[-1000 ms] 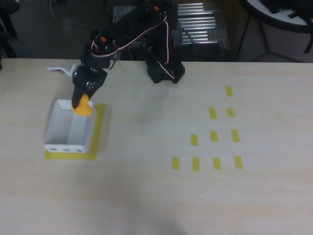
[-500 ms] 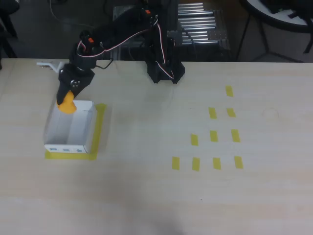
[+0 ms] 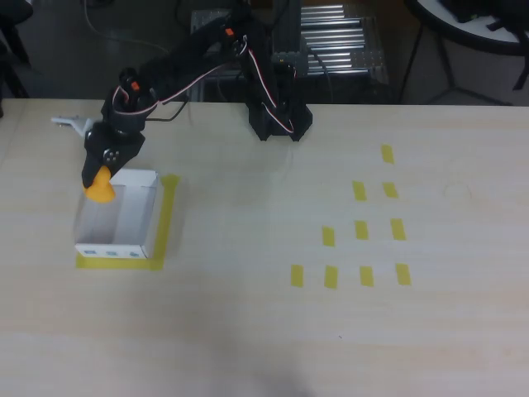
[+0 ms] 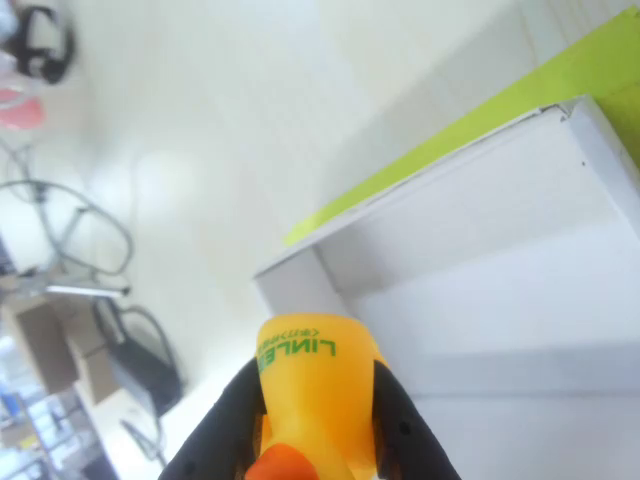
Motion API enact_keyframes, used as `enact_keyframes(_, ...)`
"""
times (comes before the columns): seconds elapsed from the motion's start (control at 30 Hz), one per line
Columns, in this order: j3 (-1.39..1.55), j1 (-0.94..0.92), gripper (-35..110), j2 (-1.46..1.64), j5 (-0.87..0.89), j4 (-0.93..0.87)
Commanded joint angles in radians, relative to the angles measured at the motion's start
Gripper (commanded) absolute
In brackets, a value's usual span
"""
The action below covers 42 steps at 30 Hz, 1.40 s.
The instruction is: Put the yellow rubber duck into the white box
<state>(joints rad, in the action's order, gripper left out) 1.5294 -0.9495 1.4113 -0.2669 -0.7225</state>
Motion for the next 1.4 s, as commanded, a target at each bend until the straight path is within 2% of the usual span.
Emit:
enact_keyframes(0.0, -0.083, -0.023, 0, 0.009, -0.044, 0.075)
enact_keyframes(0.33, -0.051, -0.018, 17, 0.006, -0.094, 0.091)
enact_keyframes(0.53, -0.021, -0.017, 22, 0.006, -0.095, 0.129)
enact_keyframes(1.37, 0.183, 0.003, 22, 0.103, -0.172, 0.264)
